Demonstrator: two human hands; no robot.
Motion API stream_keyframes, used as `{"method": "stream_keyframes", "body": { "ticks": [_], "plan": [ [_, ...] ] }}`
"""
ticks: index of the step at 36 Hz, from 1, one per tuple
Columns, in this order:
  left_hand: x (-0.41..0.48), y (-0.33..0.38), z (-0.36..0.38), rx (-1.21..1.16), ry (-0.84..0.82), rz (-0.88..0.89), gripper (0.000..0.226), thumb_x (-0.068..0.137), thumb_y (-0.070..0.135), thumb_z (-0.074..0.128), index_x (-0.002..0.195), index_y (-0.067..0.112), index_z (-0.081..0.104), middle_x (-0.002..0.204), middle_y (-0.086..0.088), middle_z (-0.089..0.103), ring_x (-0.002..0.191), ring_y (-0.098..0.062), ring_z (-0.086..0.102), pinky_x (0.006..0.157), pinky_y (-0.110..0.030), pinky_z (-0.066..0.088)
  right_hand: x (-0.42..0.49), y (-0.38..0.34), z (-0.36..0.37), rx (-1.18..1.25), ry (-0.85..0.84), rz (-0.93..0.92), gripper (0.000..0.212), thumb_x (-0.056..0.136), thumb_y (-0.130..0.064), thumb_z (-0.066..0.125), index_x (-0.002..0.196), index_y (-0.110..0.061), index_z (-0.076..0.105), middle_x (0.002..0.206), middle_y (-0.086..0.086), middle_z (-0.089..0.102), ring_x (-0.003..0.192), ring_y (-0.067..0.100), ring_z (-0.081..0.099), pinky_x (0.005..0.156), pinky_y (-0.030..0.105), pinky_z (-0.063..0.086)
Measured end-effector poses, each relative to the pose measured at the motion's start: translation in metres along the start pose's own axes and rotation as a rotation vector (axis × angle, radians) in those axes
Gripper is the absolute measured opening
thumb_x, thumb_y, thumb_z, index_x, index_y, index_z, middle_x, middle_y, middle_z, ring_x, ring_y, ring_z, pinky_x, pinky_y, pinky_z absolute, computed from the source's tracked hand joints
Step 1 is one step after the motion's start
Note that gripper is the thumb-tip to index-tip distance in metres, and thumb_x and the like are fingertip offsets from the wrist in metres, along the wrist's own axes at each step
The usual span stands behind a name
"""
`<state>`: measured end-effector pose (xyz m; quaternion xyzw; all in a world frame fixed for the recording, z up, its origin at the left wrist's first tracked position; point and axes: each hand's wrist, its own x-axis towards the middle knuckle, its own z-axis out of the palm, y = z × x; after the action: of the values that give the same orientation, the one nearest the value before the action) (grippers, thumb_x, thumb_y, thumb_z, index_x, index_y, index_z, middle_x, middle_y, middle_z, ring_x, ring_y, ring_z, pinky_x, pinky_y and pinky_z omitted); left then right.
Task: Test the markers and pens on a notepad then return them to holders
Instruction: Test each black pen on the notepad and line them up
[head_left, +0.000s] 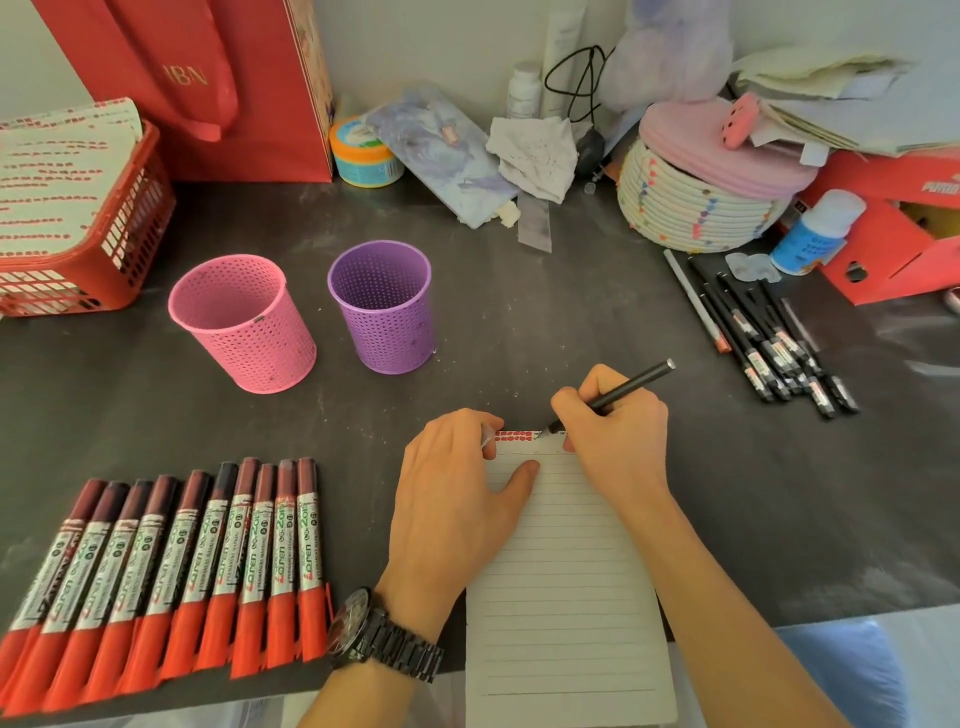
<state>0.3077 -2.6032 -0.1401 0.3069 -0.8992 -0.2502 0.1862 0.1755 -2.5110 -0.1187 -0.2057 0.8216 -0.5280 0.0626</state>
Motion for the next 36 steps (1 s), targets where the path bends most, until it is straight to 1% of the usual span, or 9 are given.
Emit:
{"method": "stream_keyframes", "body": {
  "ticks": [8,13,17,20,22,25,29,33,36],
  "plan": [
    [0.000,0.001,-0.001,-0.012,-0.026,-0.014,0.044,0.078,0.058,0.072,0.086,0.044,0.031,0.105,0.027,0.052,0.093,0.005,0.042,0.077,-0.005,0.025,0.000,0.001,0.000,0.005,0.000,-0.006,0.026,0.081,-0.011,0.065,0.060,-0.016,0.049,0.041,-0.003,0.052,0.043,0.008,0.061,0.046,0.012,0.044],
    [0.000,0.001,-0.002,-0.012,-0.020,-0.007,0.044,0.078,0.059,0.070,0.083,0.043,0.029,0.106,0.029,0.051,0.095,0.006,0.041,0.084,-0.014,0.026,0.000,0.001,-0.001,-0.001,-0.004,-0.013,0.025,0.080,-0.012,0.065,0.061,-0.019,0.049,0.041,-0.005,0.052,0.046,0.014,0.061,0.047,0.013,0.044],
    [0.000,0.000,-0.001,-0.007,-0.027,-0.011,0.042,0.078,0.060,0.070,0.084,0.042,0.032,0.103,0.031,0.046,0.094,0.006,0.041,0.083,-0.013,0.026,0.000,0.002,-0.001,0.006,0.000,-0.023,0.025,0.080,-0.012,0.065,0.062,-0.019,0.049,0.042,-0.005,0.052,0.043,0.009,0.060,0.047,0.014,0.045],
    [0.000,-0.001,0.000,-0.011,-0.030,-0.011,0.041,0.078,0.060,0.069,0.085,0.042,0.033,0.103,0.031,0.045,0.094,0.005,0.042,0.084,-0.014,0.027,0.000,0.002,-0.002,0.010,-0.009,-0.016,0.024,0.080,-0.011,0.064,0.063,-0.018,0.049,0.041,-0.006,0.052,0.046,0.015,0.062,0.047,0.015,0.045],
    [0.000,-0.001,0.000,-0.012,-0.028,-0.003,0.042,0.078,0.060,0.069,0.083,0.043,0.030,0.104,0.031,0.047,0.094,0.006,0.042,0.084,-0.014,0.027,0.000,0.003,-0.001,0.019,-0.003,-0.018,0.025,0.081,-0.012,0.065,0.062,-0.017,0.049,0.041,-0.005,0.053,0.044,0.010,0.060,0.047,0.014,0.045],
    [0.000,-0.001,0.000,-0.017,-0.034,-0.009,0.043,0.078,0.061,0.068,0.082,0.043,0.030,0.105,0.031,0.048,0.094,0.005,0.042,0.082,-0.011,0.026,0.000,0.004,-0.001,0.060,0.040,-0.025,0.030,0.088,-0.018,0.068,0.062,-0.018,0.052,0.047,-0.001,0.060,0.043,0.001,0.058,0.048,0.010,0.043],
    [-0.001,0.000,-0.002,-0.030,-0.020,0.005,0.039,0.080,0.059,0.067,0.085,0.041,0.032,0.104,0.030,0.047,0.096,0.006,0.041,0.087,-0.016,0.030,0.002,0.001,-0.005,0.173,0.099,0.016,0.038,0.091,-0.040,0.069,0.061,-0.024,0.051,0.047,0.000,0.060,0.044,0.003,0.055,0.052,0.012,0.044],
    [-0.005,0.002,-0.008,-0.146,0.027,0.026,0.020,0.088,0.055,0.045,0.085,0.038,0.033,0.105,0.027,0.049,0.097,0.002,0.044,0.082,-0.018,0.038,0.001,-0.003,-0.007,0.238,0.088,0.042,0.044,0.092,-0.056,0.061,0.064,-0.024,0.053,0.050,0.002,0.059,0.046,0.009,0.054,0.053,0.021,0.044],
    [-0.009,0.001,-0.013,-0.298,0.087,0.019,0.014,0.094,0.045,0.032,0.085,0.037,0.037,0.089,0.019,0.045,0.089,-0.010,0.048,0.070,-0.018,0.037,-0.001,-0.007,-0.010,0.387,0.018,0.046,0.038,0.093,-0.053,0.054,0.071,-0.023,0.061,0.060,0.006,0.065,0.045,0.013,0.051,0.046,0.020,0.040]
  ]
}}
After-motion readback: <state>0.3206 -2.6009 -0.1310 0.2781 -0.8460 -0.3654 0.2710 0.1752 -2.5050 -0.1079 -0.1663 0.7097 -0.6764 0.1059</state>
